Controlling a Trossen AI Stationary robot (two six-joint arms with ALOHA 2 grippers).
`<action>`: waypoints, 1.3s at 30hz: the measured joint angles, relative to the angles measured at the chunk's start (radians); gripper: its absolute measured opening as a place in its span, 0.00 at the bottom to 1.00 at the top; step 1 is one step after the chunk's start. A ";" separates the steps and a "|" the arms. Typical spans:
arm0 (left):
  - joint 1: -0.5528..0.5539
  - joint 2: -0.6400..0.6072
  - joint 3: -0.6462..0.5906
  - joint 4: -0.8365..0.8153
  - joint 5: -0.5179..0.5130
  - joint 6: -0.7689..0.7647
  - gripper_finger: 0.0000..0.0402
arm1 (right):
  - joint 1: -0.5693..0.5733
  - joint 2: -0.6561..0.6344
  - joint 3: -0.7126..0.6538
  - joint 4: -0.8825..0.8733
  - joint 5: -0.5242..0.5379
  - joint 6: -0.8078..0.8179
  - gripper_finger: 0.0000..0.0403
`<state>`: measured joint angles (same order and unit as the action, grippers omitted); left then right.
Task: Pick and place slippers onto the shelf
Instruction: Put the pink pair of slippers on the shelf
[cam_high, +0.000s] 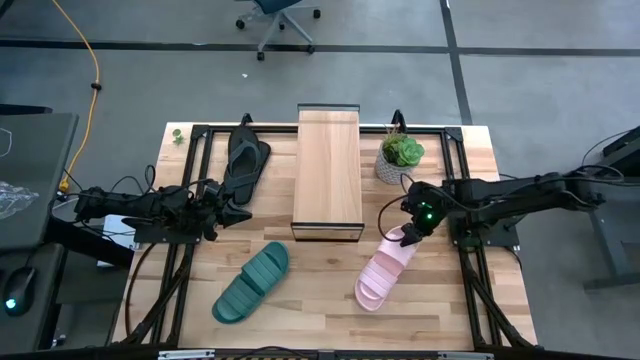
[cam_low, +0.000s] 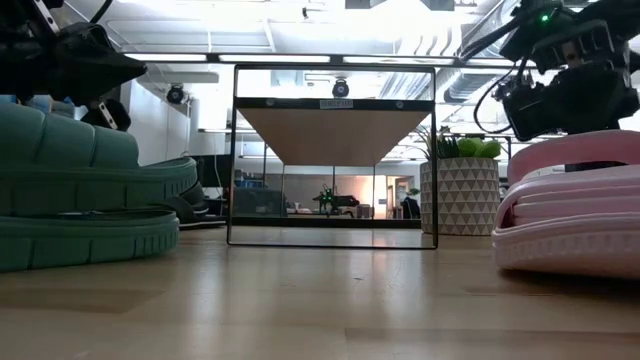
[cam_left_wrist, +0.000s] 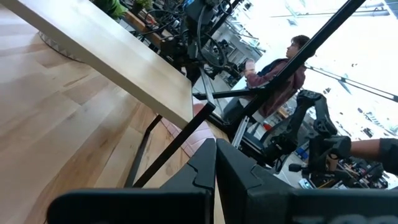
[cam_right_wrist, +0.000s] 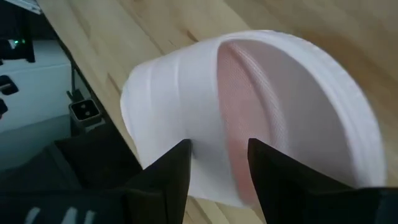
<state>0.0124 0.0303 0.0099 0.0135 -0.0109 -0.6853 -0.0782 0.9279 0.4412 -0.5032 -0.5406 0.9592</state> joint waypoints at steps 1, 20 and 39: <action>0.000 0.000 0.000 0.000 0.000 0.000 0.00 | 0.000 0.010 0.000 0.016 -0.014 0.000 0.38; 0.000 0.000 0.000 0.000 0.000 0.000 0.00 | 0.019 0.042 0.000 0.098 -0.098 -0.011 0.31; 0.000 0.000 0.000 0.000 0.000 0.000 0.00 | 0.055 0.041 0.001 0.080 -0.044 -0.007 0.01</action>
<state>0.0124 0.0304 0.0098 0.0135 -0.0105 -0.6853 -0.0235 0.9688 0.4419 -0.4236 -0.5850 0.9523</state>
